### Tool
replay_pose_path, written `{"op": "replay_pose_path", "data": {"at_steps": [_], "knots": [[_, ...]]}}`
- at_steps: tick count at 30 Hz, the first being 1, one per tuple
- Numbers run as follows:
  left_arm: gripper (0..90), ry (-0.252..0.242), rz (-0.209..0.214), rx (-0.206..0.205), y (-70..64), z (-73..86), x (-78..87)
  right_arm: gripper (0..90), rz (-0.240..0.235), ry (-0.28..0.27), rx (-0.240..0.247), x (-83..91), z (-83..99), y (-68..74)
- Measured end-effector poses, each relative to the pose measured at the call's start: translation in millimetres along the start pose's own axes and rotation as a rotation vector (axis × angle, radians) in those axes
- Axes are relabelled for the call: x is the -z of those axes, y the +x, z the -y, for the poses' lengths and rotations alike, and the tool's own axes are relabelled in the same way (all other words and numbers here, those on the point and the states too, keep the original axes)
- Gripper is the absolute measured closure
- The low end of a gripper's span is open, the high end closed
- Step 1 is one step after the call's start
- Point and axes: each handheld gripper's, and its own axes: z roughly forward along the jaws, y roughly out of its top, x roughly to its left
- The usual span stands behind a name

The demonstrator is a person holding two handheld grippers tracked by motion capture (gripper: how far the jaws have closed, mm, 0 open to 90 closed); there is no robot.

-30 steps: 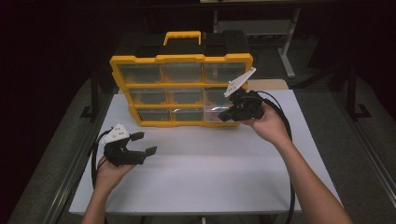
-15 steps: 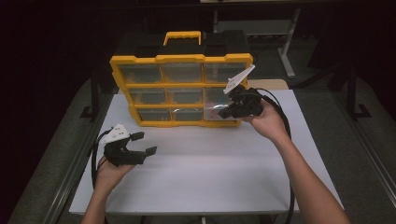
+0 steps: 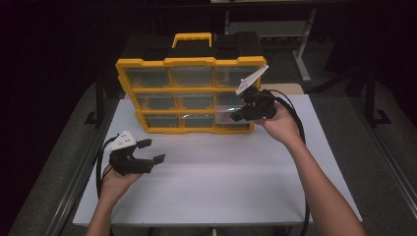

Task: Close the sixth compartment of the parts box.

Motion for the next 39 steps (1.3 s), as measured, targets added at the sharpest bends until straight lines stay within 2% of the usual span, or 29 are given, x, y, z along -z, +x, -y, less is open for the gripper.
{"op": "replay_pose_path", "data": {"at_steps": [4,14,18,24,26,30,37,39], "knots": [[20.8,-0.003,0.001,0.007,-0.4,0.1,0.1,88.9,-0.002,-0.008,-0.024,-0.4,-0.4,-3.6],[20.8,-0.006,0.0,0.005,-0.1,0.1,0.4,88.9,0.021,-0.001,-0.028,-1.4,-3.5,-9.0],[20.8,-0.012,0.0,0.006,-0.2,0.1,0.3,88.9,0.024,-0.012,-0.053,0.3,-1.9,-13.4],[20.8,-0.014,-0.001,0.006,-0.4,0.1,0.3,88.9,0.035,-0.024,-0.061,1.6,1.5,-20.6],[20.8,-0.008,0.0,0.004,-0.4,-0.1,0.5,88.9,0.046,-0.026,-0.095,4.6,1.6,-22.4],[20.8,-0.008,0.0,0.005,-0.4,-0.1,0.5,88.9,0.055,-0.024,-0.112,5.4,3.2,-26.9],[20.8,-0.007,0.0,0.004,-0.5,-0.2,0.4,88.9,0.069,-0.025,-0.123,7.5,4.1,-31.0],[20.8,-0.006,0.001,0.004,-0.4,-0.1,0.3,88.9,0.079,-0.023,-0.113,6.9,3.5,-31.0]]}}
